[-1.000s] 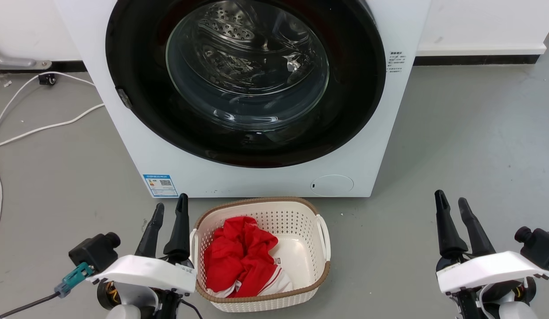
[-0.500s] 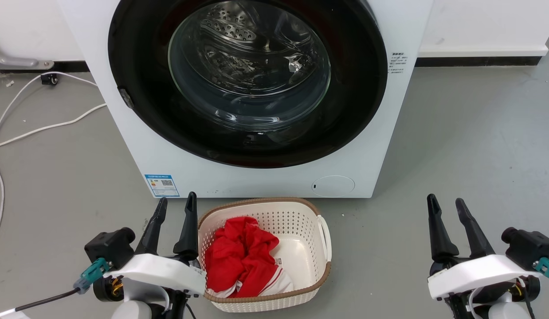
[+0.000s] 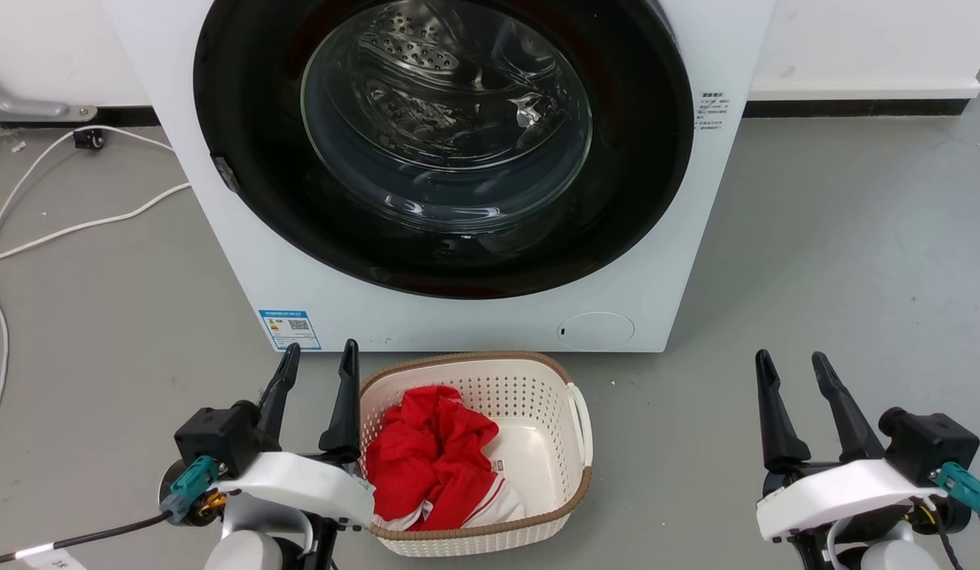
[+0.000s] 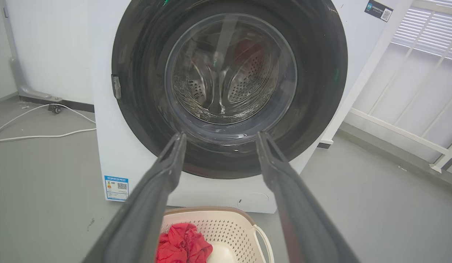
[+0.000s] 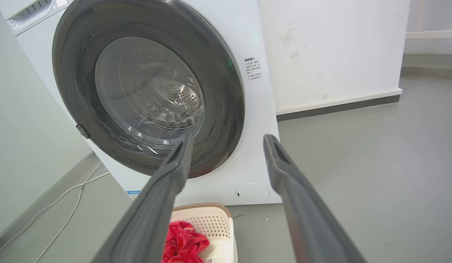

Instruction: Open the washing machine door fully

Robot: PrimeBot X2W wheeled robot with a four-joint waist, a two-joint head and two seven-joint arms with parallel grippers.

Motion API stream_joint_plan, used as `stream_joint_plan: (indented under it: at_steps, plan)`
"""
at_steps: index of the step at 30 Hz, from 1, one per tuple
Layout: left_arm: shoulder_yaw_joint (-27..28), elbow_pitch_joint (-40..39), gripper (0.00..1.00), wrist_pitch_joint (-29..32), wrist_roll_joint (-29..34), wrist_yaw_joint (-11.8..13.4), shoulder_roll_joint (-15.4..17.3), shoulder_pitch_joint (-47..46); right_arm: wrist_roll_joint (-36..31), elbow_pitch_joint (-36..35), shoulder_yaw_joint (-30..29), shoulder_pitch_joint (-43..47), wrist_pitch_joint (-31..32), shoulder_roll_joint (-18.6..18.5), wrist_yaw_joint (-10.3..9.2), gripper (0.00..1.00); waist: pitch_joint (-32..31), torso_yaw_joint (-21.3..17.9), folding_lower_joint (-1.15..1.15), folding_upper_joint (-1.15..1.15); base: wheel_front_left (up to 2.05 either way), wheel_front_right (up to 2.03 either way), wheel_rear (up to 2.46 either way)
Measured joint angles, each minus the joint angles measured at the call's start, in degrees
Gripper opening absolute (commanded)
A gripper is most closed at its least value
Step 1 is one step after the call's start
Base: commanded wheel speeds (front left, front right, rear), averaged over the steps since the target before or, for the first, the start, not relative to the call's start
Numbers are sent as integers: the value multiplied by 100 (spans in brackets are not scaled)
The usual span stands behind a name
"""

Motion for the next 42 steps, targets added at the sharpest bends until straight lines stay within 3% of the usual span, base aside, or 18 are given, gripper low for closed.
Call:
stream_joint_plan:
  at_steps: [26, 42]
  plan:
    - [-57, 155, 100, -319, 1195, 105, 34, -24, -1084, 119, 58, -6, -252, 0, 9, 100, 2, 3, 0, 0, 0, 0, 0]
    - [11, 246, 100, -441, 1545, 80, 18, -31, -1441, 200, -9, -53, -318, 0, 10, 100, -17, 61, 0, 0, 0, 0, 0]
